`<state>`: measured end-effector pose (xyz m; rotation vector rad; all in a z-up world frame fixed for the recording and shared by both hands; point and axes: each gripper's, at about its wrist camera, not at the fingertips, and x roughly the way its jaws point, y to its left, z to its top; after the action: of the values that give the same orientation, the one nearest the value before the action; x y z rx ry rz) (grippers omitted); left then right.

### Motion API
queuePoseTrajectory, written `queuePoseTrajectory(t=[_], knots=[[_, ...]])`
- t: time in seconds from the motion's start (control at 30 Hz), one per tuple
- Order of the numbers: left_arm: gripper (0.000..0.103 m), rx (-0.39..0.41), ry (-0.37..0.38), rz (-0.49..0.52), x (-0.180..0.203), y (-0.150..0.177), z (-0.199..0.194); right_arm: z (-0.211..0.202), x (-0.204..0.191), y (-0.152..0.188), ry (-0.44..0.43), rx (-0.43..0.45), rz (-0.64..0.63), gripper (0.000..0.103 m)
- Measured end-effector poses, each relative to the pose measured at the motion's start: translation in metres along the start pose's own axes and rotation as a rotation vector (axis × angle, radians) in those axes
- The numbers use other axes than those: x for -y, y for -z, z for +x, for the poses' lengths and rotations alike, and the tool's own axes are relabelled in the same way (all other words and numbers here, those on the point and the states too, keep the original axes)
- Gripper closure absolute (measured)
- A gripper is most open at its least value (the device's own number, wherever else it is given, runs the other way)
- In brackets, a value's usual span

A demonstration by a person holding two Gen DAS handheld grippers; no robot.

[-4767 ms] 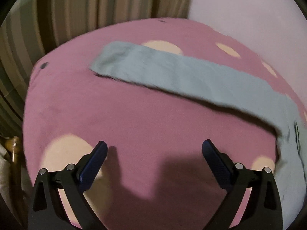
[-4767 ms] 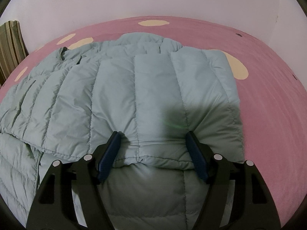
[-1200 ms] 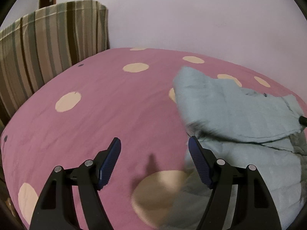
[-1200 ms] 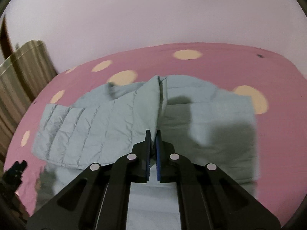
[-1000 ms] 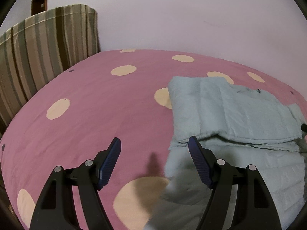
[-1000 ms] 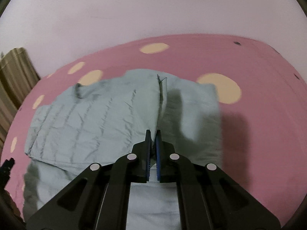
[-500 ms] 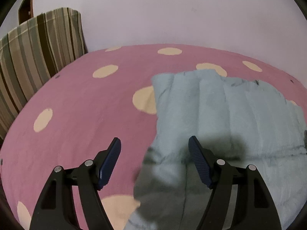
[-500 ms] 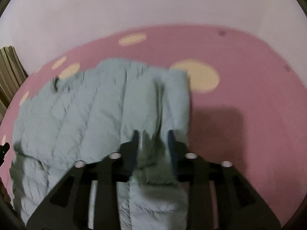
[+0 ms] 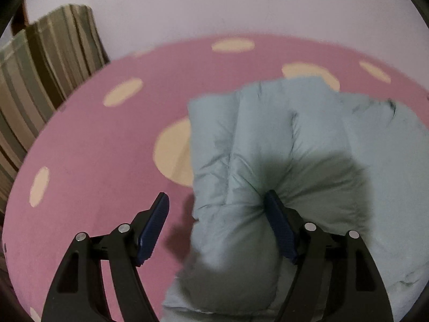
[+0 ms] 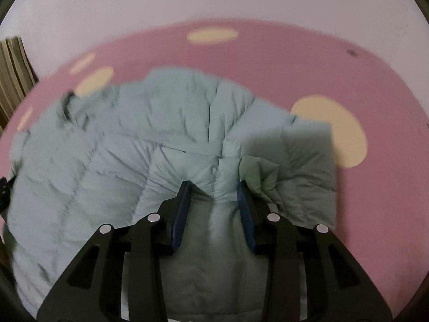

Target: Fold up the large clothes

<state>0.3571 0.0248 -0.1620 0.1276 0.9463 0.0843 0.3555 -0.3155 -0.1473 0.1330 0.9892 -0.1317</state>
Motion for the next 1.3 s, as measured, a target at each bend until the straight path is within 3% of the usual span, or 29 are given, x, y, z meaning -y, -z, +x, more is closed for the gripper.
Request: queuePoseTrajectory(t=[0.2,0.4,0.63,0.77,0.9,0.97,1.07,1.3], knots=[[0.030,0.012,-0.016,-0.008,-0.002,0.004,-0.005,-0.015,0.003,0.000,-0.008,0.027,0.013,0.067],[0.030,0.119,0.006,-0.044,-0.014,0.023,-0.047,-0.064,0.002,0.023,-0.027,0.115,0.009,0.061],[0.029,-0.005,0.036,-0.013,-0.003,0.038,-0.011,-0.027,0.001,0.051,-0.018,0.016,-0.014,0.061],[0.030,0.004,0.041,-0.015,-0.003,0.036,-0.013,-0.031,-0.008,0.050,0.023,0.029,-0.040,0.061],[0.030,0.018,0.066,-0.031,-0.015,0.043,-0.037,-0.056,0.001,0.055,-0.017,0.055,-0.004,0.058],[0.030,0.035,0.073,-0.038,-0.025,0.054,-0.055,-0.079,0.007,0.066,-0.024,0.077,0.002,0.049],[0.029,0.061,0.096,-0.054,-0.042,0.076,-0.084,-0.113,0.017,0.089,-0.023,0.104,0.008,0.044],[0.028,0.053,0.149,-0.111,-0.083,0.152,-0.138,-0.168,0.048,0.169,-0.020,0.080,0.054,0.043]])
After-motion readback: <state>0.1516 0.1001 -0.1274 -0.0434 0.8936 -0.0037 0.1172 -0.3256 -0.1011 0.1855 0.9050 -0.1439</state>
